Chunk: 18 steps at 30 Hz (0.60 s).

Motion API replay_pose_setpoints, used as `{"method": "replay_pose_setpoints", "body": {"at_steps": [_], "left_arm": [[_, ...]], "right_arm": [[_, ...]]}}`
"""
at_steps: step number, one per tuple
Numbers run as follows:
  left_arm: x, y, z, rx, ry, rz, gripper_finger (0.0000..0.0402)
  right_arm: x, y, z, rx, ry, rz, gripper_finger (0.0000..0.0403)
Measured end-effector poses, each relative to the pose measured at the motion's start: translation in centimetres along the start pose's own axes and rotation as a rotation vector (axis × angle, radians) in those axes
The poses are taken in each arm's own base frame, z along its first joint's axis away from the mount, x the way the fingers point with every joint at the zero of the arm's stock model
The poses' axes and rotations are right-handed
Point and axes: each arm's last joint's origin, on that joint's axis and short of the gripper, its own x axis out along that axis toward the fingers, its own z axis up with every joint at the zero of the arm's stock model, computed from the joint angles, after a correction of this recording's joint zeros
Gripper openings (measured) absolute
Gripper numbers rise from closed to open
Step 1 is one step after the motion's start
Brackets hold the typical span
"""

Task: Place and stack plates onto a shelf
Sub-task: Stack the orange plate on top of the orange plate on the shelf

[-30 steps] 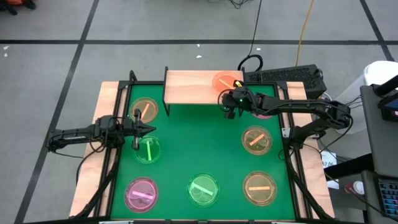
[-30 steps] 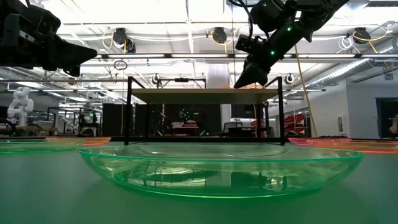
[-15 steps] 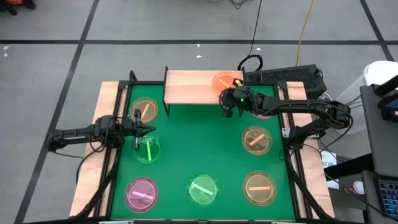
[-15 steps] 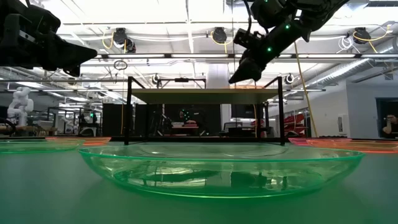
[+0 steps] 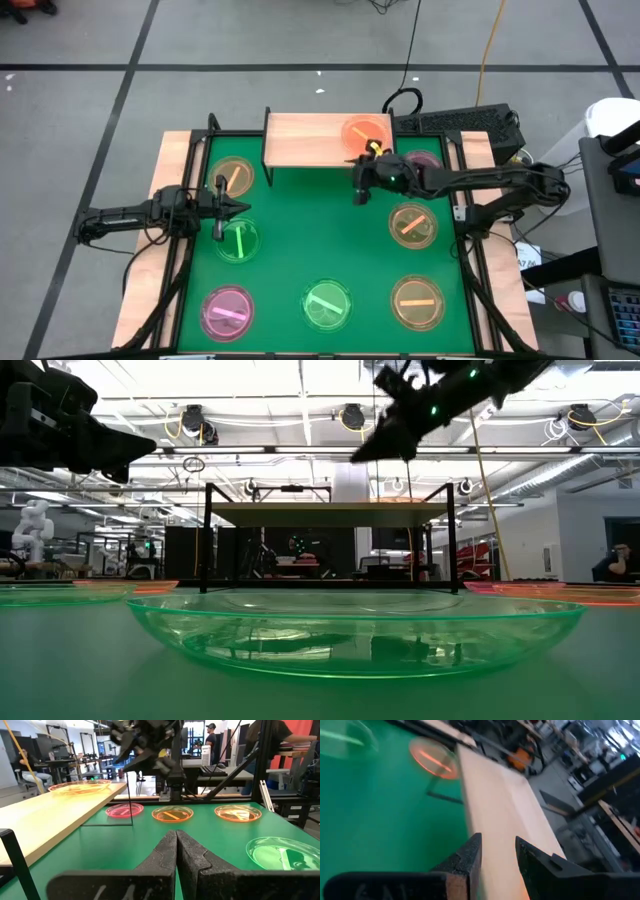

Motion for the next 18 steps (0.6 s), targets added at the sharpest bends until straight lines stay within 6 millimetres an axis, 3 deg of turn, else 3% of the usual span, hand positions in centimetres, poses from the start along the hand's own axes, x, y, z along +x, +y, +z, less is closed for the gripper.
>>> {"method": "replay_pose_setpoints", "body": {"at_steps": [10, 18], "left_arm": [[0.0, 0.0, 0.0, 0.0, 0.0, 0.001, 0.0003], [0.0, 0.0, 0.0, 0.0, 0.0, 0.0, 0.0003]], "right_arm": [[-7.1, 3.1, 3.9, 0.104, -0.18, 0.19, 0.0105], [-11.9, 4.7, 4.2, 0.212, -0.254, 0.348, 0.0105]]}}
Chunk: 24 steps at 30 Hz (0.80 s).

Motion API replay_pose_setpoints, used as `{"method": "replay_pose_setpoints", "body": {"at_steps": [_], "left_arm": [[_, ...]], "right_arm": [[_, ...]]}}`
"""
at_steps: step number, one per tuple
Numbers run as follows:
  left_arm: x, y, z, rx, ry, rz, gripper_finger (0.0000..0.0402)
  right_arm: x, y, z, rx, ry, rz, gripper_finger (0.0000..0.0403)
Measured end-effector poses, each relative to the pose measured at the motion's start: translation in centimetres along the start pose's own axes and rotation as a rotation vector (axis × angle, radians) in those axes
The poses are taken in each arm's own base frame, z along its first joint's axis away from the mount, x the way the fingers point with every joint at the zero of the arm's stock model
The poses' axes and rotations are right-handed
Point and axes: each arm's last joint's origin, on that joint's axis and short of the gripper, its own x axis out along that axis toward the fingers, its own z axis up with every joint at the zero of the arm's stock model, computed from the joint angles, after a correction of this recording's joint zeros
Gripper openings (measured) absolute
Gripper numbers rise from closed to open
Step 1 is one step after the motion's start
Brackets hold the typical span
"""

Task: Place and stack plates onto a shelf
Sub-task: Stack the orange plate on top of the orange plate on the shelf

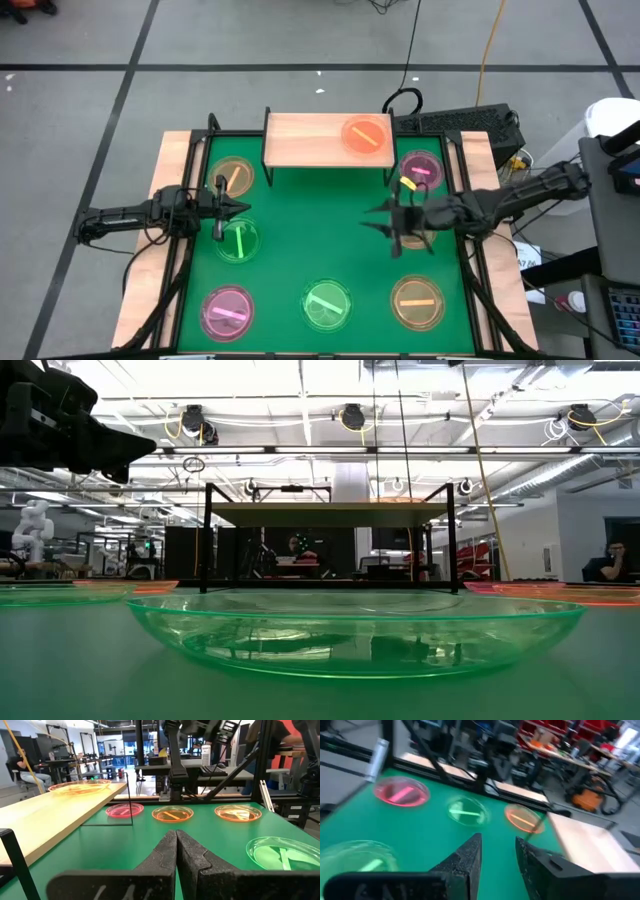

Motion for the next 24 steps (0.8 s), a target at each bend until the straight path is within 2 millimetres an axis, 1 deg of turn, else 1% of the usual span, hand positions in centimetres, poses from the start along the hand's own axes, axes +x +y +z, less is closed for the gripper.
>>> {"method": "replay_pose_setpoints", "body": {"at_steps": [3, 7, 12, 17, 24], "left_arm": [[0.0, 0.0, 0.0, 0.0, 0.0, 0.0, 0.0003], [0.0, 0.0, 0.0, 0.0, 0.0, 0.0, 0.0003], [0.0, 0.0, 0.0, -0.031, -0.004, 0.0, 0.0003], [0.0, 0.0, 0.1, -0.083, -0.009, 0.0, 0.0003], [0.0, 0.1, 0.4, -0.044, -0.039, 0.016, 0.0003]], "right_arm": [[-0.5, 0.8, -0.6, 0.012, -0.049, 0.021, 0.0105], [-0.6, 1.4, -1.9, 0.017, -0.096, 0.032, 0.0105], [-0.8, 1.6, -3.2, 0.024, -0.154, 0.023, 0.0105], [-1.4, 1.4, -3.4, 0.036, -0.188, 0.015, 0.0105], [-1.8, 1.3, -3.5, 0.05, -0.226, 0.007, 0.0105]]}}
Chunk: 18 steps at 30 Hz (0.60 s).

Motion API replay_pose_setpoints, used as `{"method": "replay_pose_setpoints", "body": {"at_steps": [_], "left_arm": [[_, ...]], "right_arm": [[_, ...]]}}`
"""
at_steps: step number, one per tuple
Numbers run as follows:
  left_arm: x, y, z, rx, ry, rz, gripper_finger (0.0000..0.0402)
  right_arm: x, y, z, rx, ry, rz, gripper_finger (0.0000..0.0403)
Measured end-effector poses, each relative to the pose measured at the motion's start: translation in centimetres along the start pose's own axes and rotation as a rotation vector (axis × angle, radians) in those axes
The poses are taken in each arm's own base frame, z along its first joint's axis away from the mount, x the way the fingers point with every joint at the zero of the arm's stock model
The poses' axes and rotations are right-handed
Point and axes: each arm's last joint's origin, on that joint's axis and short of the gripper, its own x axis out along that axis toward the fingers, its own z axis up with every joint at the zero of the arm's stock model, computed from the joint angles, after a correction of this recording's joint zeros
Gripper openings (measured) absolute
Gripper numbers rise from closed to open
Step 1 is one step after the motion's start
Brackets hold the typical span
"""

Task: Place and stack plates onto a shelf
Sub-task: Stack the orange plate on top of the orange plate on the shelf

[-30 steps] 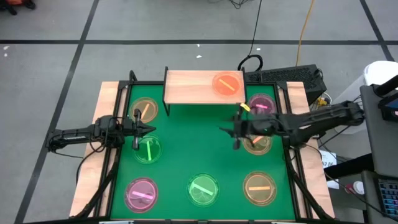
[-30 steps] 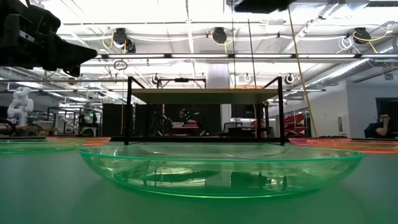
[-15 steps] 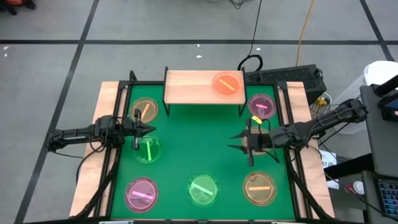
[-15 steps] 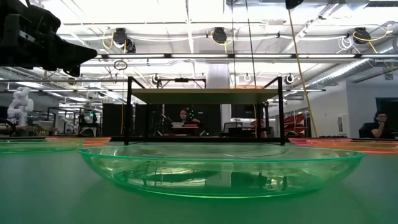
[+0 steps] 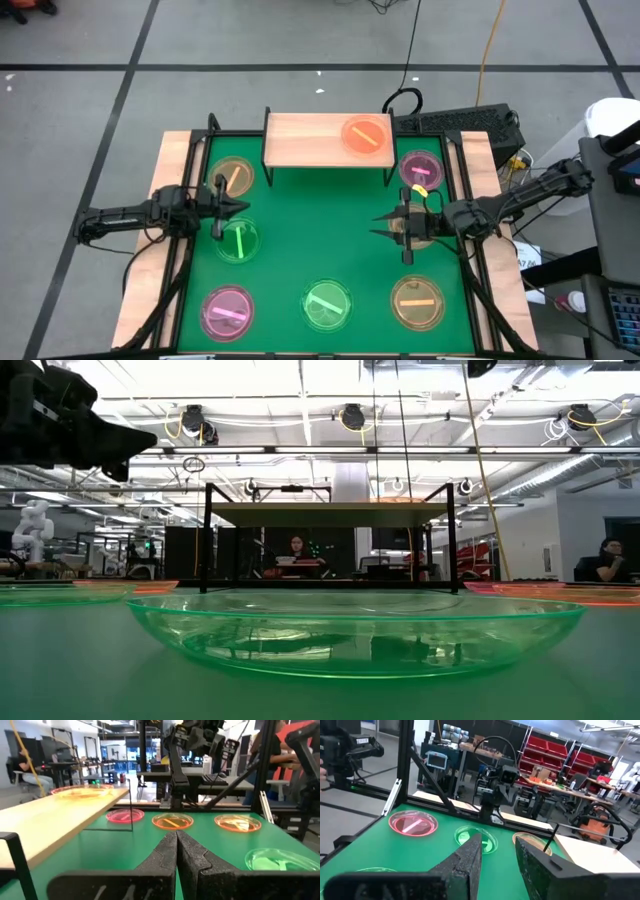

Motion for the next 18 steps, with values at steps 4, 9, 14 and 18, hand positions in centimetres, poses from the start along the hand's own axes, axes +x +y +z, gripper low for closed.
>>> {"method": "replay_pose_setpoints", "body": {"at_steps": [4, 9, 14, 18], "left_arm": [[0.0, 0.0, 0.8, -0.074, -0.084, 0.005, 0.0003], [-0.2, 0.0, 2.0, -0.116, -0.208, -0.008, 0.0003], [-0.3, 0.0, 2.5, -0.075, -0.261, -0.007, 0.0003], [-0.4, 0.0, 2.7, -0.02, -0.282, 0.007, 0.0003]], "right_arm": [[0.0, 0.0, -0.2, -0.012, -0.003, -0.001, 0.0105], [-0.1, 0.1, -0.4, -0.016, -0.015, -0.006, 0.0105], [-0.1, 0.1, -0.4, -0.014, -0.016, -0.007, 0.0105], [-0.1, 0.0, -0.2, -0.003, -0.037, -0.011, 0.0105]]}}
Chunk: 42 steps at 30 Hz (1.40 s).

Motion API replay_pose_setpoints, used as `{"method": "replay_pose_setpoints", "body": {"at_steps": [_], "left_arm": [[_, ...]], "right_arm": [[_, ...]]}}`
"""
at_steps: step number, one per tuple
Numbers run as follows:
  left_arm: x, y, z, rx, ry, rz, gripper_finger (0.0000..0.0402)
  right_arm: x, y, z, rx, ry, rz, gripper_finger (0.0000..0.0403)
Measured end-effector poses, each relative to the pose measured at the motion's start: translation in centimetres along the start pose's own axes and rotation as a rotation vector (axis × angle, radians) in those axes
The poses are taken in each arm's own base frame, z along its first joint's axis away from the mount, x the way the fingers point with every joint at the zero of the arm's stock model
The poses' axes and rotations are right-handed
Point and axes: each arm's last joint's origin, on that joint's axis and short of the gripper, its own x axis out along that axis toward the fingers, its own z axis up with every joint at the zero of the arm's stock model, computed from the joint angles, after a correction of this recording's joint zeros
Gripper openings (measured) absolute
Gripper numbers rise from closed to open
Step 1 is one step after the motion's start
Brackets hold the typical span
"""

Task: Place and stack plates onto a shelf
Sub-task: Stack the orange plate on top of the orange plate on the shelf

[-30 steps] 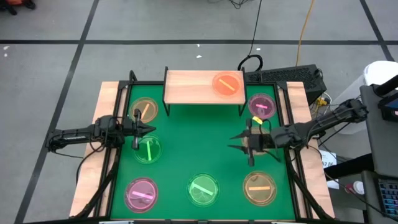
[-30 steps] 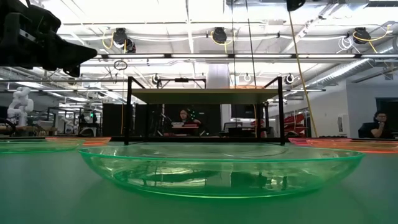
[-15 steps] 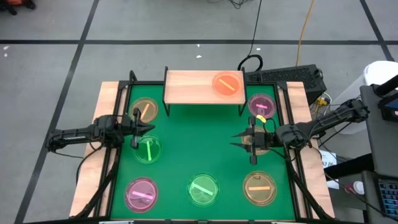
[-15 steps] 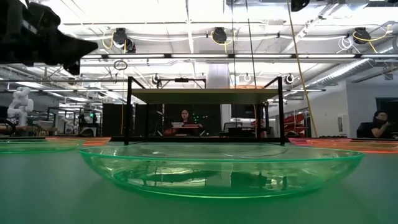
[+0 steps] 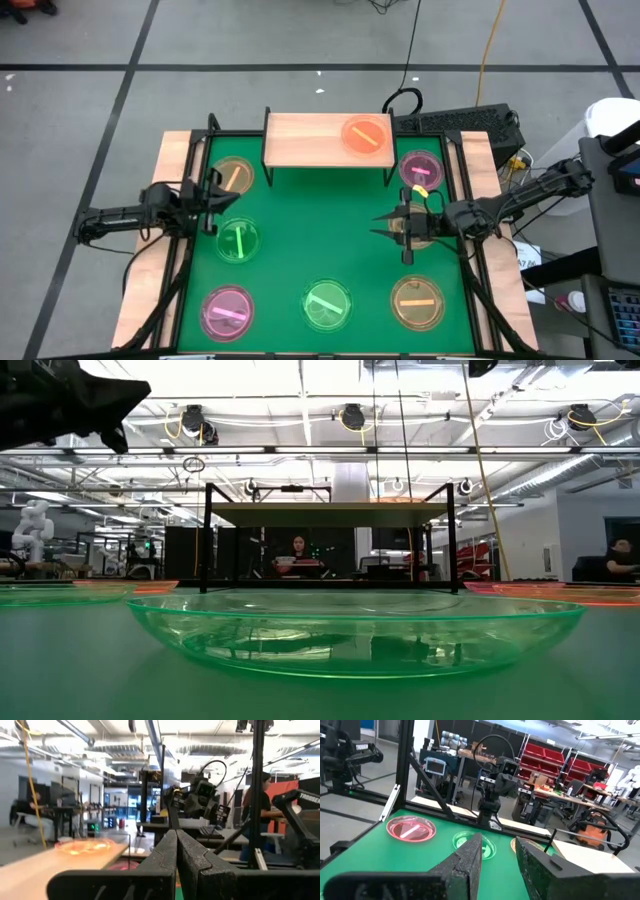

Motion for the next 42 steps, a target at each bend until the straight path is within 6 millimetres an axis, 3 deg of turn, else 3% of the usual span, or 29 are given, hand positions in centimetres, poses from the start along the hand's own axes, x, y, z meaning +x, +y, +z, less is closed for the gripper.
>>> {"method": "replay_pose_setpoints", "body": {"at_steps": [6, 9, 16, 20, 23, 29, 36, 42], "left_arm": [[-0.1, 0.7, 0.8, 0.089, -0.074, 0.255, 0.0003], [0.1, 0.8, 1.9, 0.174, -0.036, 0.293, 0.0003], [2.4, 0.5, 4.6, 0.26, 0.327, 0.26, 0.0003], [4.7, 0.3, 4.9, 0.29, 0.603, 0.261, 0.0003], [6.2, 0.1, 3.7, 0.253, 0.789, 0.276, 0.0003], [8.0, -0.2, -0.9, 0.129, 1.087, 0.35, 0.0003], [7.9, 0.2, -5.0, 0.115, 1.377, 0.43, 0.0003], [7.9, 1.1, -6.5, 0.148, 1.447, 0.552, 0.0005]], "right_arm": [[0.0, -0.1, 0.3, 0.008, -0.03, -0.006, 0.0105], [0.0, -0.1, 0.3, 0.007, -0.03, -0.006, 0.0105], [0.0, -0.1, 0.3, -0.016, -0.03, -0.01, 0.0105], [0.0, -0.1, 0.3, -0.019, -0.029, -0.009, 0.0105], [0.0, -0.1, 0.2, -0.021, -0.022, -0.008, 0.0105], [0.0, -0.1, 0.1, -0.018, -0.008, -0.004, 0.0105], [0.0, -0.1, 0.0, -0.001, -0.005, -0.003, 0.0105], [0.0, -0.1, 0.0, -0.003, -0.005, -0.002, 0.0105]]}}
